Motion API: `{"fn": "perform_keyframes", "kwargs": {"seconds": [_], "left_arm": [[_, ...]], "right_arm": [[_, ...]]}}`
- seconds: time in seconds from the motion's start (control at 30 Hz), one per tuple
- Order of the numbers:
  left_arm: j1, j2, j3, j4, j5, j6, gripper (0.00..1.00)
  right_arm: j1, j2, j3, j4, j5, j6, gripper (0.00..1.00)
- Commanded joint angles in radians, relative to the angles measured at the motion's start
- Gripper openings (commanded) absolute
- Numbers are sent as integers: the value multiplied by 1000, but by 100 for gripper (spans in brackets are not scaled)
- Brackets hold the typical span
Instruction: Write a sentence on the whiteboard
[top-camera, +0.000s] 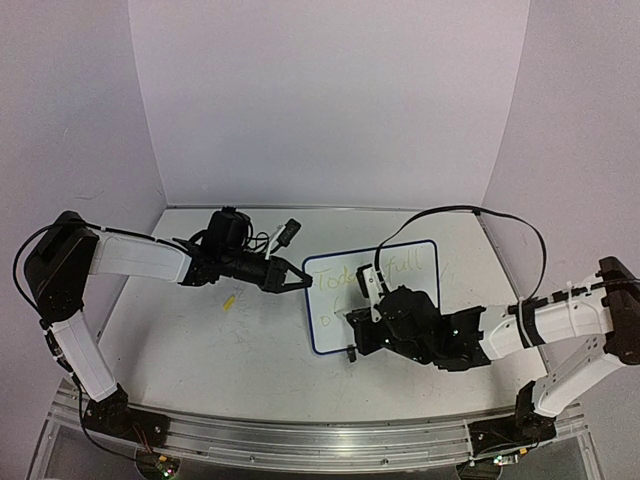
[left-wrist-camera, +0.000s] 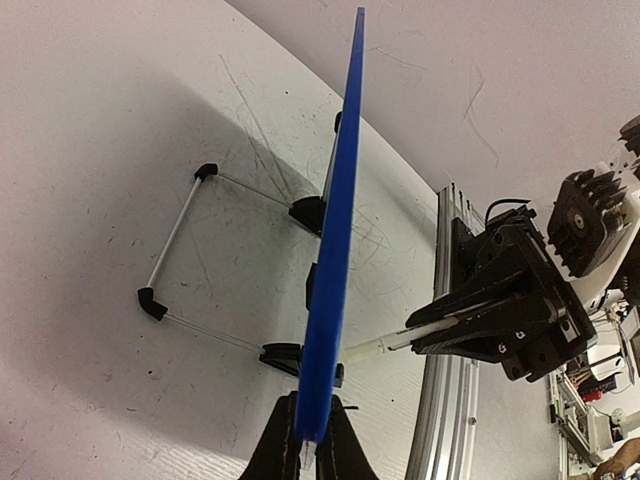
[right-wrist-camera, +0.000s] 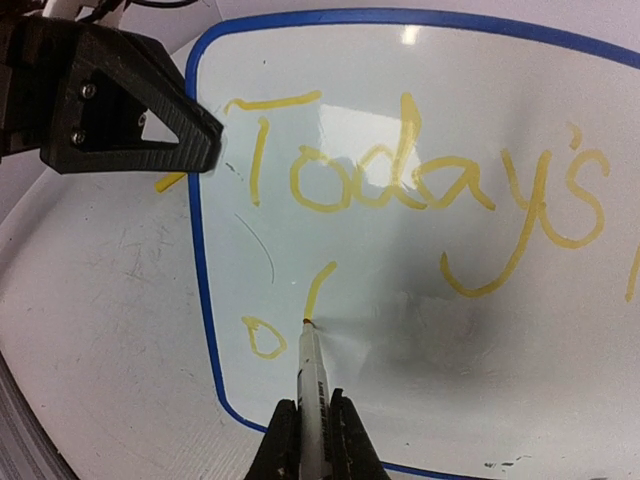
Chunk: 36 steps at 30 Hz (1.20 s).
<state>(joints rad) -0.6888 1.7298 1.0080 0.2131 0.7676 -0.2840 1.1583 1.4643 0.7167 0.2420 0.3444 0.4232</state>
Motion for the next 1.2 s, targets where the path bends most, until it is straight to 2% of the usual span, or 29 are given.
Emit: {"fn": "perform_keyframes", "kwargs": {"seconds": [0.0,0.2,0.53,0.83,1.17], "left_arm": [[-6,-19,32,-40,-27,17,0],[-6,-19,31,-39,-27,18,0],[-8,-19,31,-41,-28,19,0],[-8,-16,36,-46,-28,22,0],[-8,-17,32,-47,-33,24,0]], "right_arm": [[9,7,-23,-53,1,-9,0],[27,10,-26,-73,-17,-6,0],[60,104,40,-34,-32,3,0],[59,-51,-14,-9,-10,15,0],[58,8,42,2,70,11,0]]}}
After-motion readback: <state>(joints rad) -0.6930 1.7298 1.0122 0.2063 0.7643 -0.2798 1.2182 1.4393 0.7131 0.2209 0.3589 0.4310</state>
